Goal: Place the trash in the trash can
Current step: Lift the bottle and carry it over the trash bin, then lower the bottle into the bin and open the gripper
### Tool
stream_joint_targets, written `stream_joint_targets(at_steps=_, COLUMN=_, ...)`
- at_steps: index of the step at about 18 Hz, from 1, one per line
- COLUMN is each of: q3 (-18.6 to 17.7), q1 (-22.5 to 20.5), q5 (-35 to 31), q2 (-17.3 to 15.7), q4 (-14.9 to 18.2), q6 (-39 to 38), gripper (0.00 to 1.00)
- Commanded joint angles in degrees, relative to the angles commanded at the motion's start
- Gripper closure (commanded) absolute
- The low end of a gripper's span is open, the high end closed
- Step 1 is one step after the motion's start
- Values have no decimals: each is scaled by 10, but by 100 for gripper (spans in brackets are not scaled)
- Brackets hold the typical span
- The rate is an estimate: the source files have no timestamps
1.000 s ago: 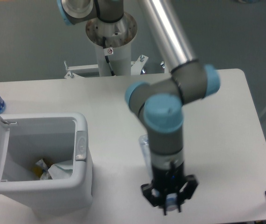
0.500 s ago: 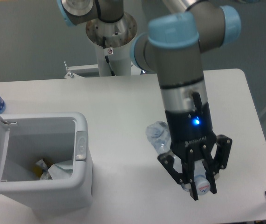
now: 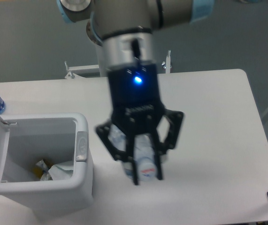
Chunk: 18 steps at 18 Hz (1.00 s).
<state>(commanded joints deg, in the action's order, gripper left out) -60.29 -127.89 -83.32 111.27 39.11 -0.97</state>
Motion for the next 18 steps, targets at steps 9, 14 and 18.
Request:
stream_joint_targets(at_steps=9, q3=-18, q1=67, q5=0, q2=9, q4=0, q6=3, gripper=88)
stream_joint_targets(at_steps=14, q3=-18, q1=78, q5=0, q2=28, q4=0, q6=3, gripper=88)
stream_joint_targets(at_steps=18, q3=-18, q1=92, q5=-1, q2=54, q4=0, q6=6, gripper=85)
